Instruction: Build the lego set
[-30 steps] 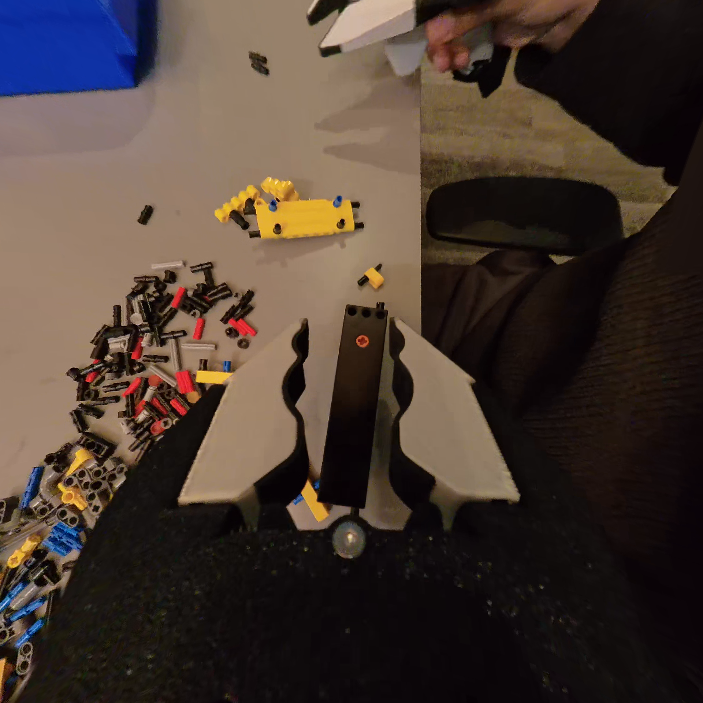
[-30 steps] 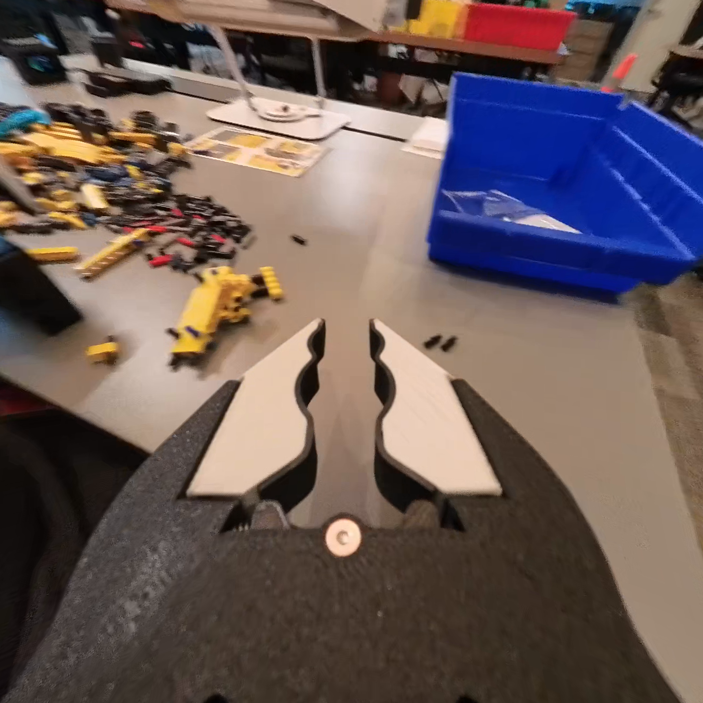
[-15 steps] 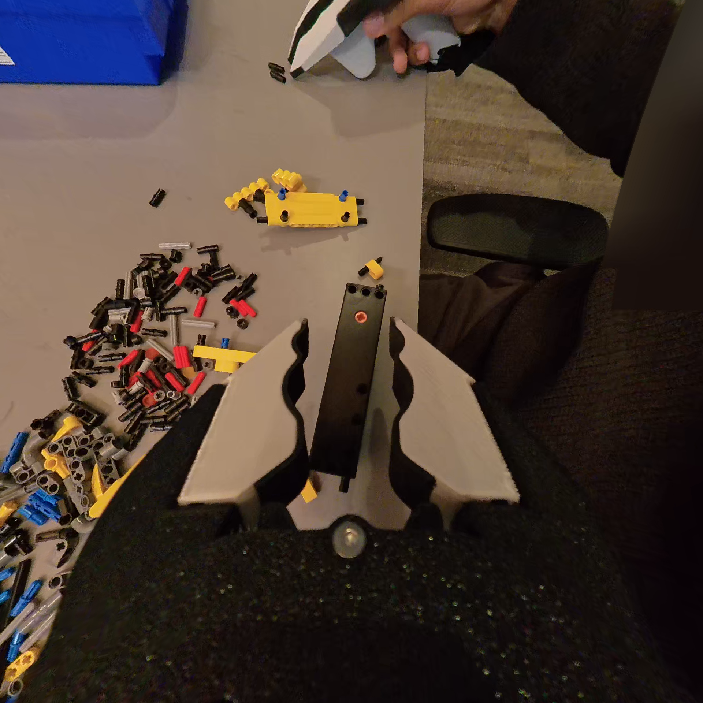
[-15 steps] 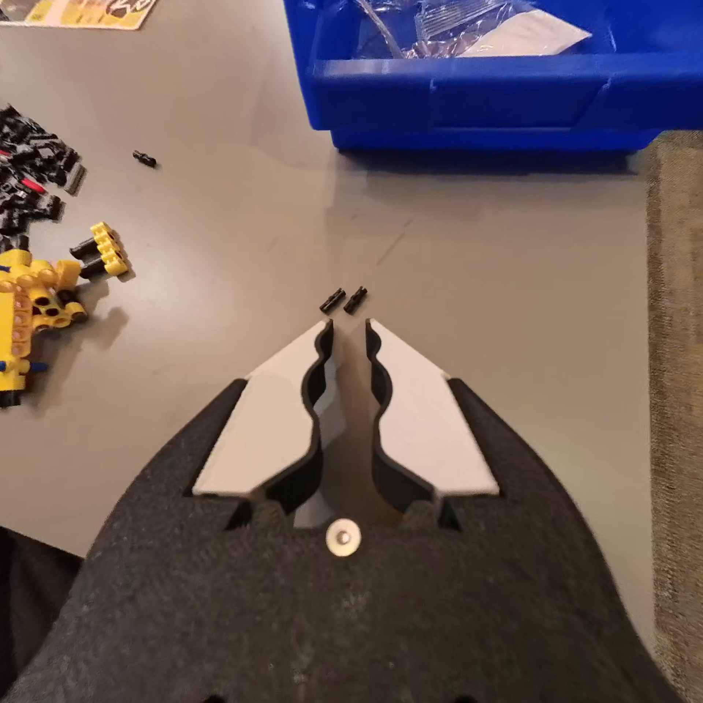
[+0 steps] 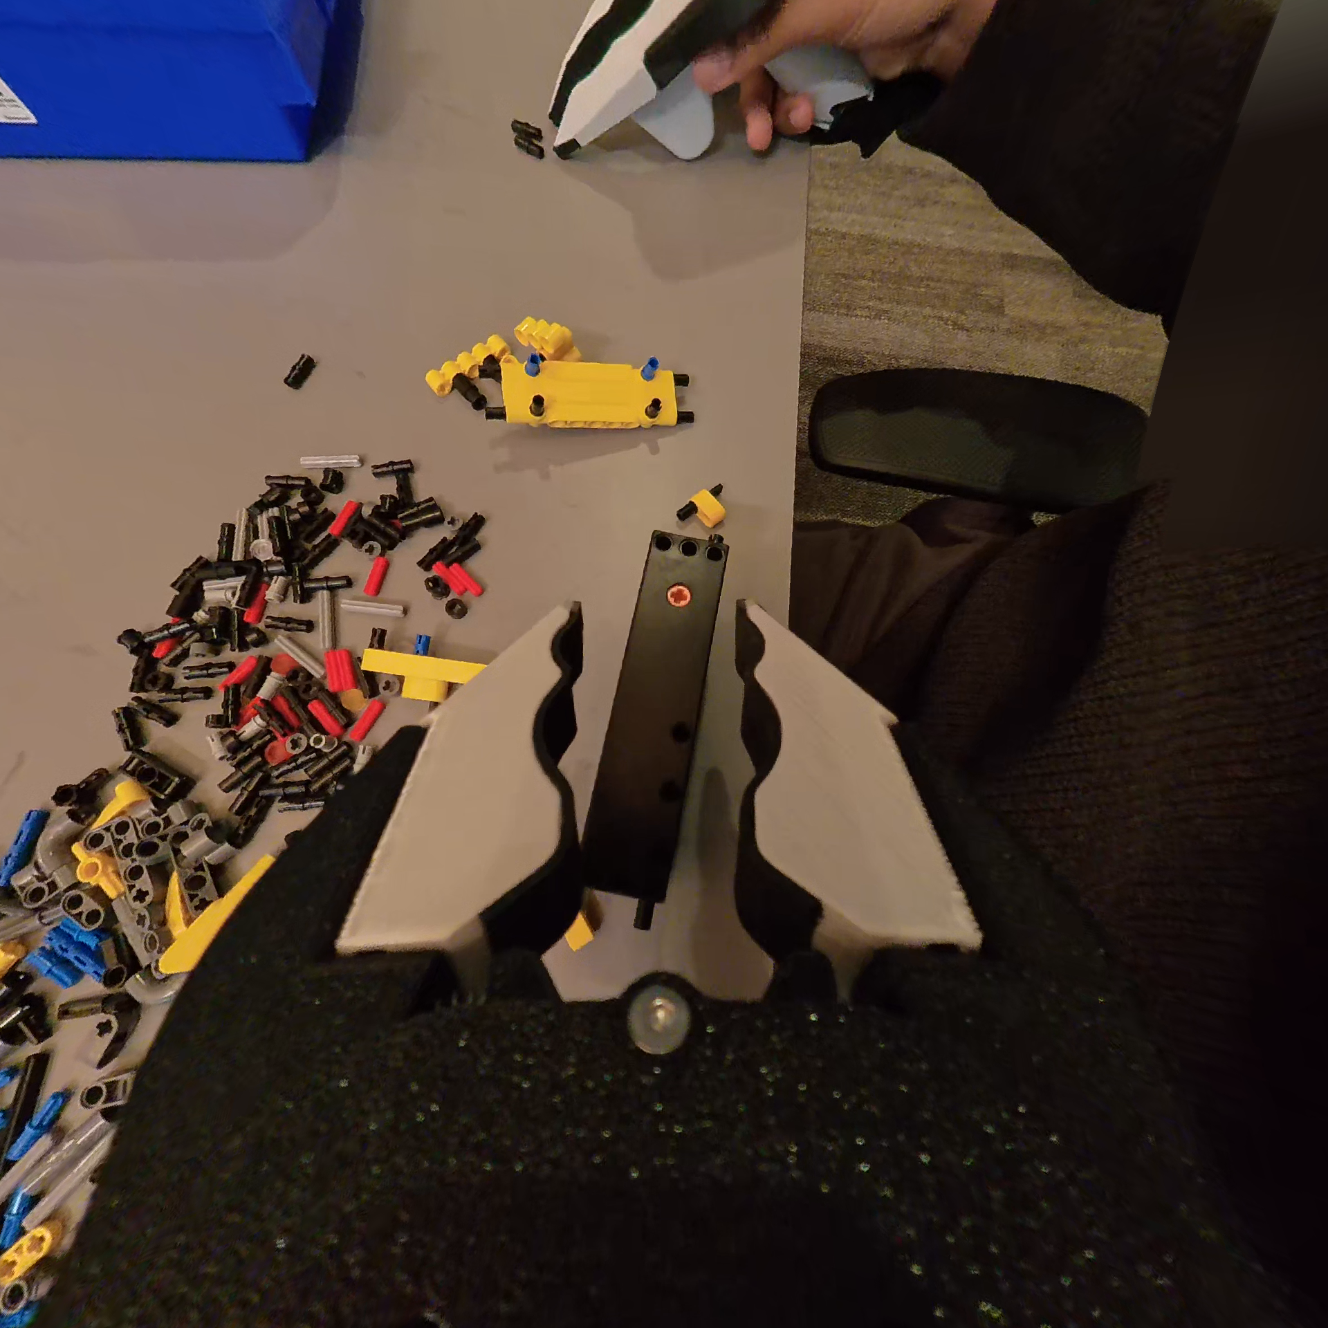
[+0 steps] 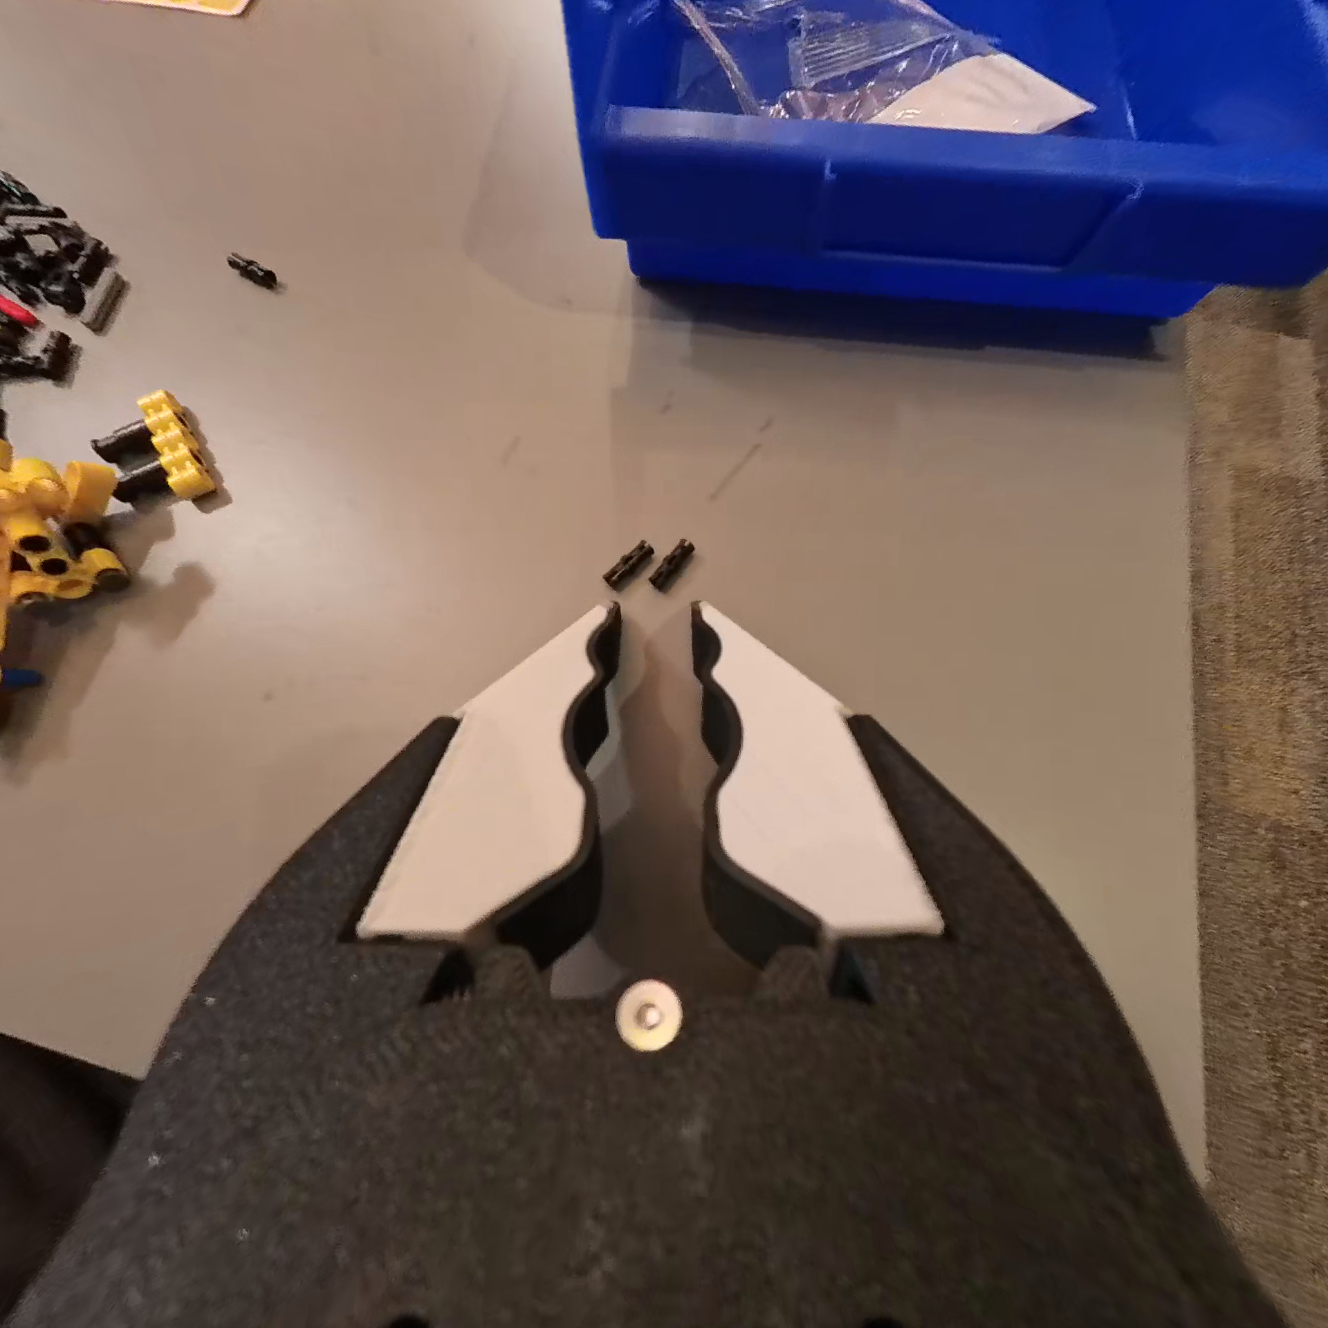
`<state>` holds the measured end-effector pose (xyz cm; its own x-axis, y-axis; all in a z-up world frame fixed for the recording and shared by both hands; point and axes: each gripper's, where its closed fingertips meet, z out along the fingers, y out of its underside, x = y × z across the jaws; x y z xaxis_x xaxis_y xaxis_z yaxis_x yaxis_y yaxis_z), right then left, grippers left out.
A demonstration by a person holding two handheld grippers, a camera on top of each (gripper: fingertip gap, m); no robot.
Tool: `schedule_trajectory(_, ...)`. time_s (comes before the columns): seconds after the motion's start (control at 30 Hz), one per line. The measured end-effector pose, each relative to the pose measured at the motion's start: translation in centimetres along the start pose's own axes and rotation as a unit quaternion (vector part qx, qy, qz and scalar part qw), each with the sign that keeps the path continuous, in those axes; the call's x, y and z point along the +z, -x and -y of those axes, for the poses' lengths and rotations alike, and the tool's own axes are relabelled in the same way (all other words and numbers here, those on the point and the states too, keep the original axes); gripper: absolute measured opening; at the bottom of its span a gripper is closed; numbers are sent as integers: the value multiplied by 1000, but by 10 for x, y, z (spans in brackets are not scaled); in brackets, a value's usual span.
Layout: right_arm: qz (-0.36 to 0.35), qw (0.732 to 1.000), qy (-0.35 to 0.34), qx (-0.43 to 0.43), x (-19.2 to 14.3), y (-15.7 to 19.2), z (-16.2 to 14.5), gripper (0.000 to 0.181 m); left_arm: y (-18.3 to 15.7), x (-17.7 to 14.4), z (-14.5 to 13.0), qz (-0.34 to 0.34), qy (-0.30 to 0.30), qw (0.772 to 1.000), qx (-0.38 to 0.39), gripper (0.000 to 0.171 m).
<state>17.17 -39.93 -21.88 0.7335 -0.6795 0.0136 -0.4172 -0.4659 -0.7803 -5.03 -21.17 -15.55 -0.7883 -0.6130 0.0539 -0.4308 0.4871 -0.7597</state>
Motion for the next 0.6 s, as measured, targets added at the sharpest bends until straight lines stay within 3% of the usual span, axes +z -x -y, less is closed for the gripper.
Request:
schedule_trajectory(0.2, -4, 1000, -20, -10, -5, 8, 3, 20, -2, -1, -1, 3, 0, 1000, 0, 42)
schedule_trajectory(0.47, 170, 977, -93, -85, -51, 149, 12, 24, -2, 0, -5, 1, 6, 1000, -7, 42)
schedule_trajectory(0.53, 182, 973, -94, -102, -56, 168, 7, 24, -2, 2, -4, 0, 5, 1000, -6, 42)
schedule_trajectory(0.6, 155, 976, -90, -120, -55, 164, 3, 24, -3, 2, -2, -1, 4, 1000, -3, 42)
